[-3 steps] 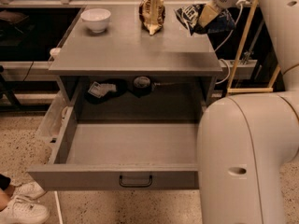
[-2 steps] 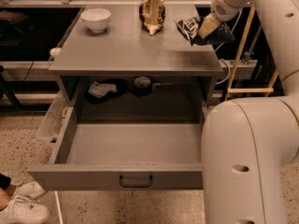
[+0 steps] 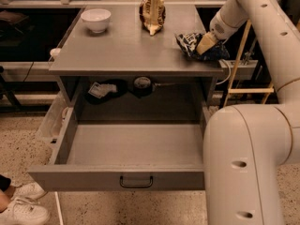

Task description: Pick blue chip bag from top drawer and place on counter

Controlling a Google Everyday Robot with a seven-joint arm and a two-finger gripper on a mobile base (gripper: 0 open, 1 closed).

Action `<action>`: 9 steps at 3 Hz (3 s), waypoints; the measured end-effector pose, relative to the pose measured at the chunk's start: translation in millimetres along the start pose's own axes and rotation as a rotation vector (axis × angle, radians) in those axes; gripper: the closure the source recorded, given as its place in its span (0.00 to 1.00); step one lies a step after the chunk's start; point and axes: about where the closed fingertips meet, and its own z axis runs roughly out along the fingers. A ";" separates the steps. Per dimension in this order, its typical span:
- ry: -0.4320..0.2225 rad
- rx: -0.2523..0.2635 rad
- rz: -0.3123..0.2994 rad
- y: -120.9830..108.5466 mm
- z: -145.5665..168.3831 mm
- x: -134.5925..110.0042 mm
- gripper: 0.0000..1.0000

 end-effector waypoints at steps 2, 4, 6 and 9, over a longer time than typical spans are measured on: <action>0.000 0.000 0.000 0.0 0.1 0.0 0.36; 0.000 0.000 0.000 0.0 0.2 0.0 0.00; -0.028 -0.018 0.002 12.3 -26.8 -9.9 0.00; -0.267 0.397 0.144 29.3 -210.9 -83.3 0.00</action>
Offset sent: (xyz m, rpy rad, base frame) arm 0.0001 0.0000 0.0000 0.0000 0.0000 0.0001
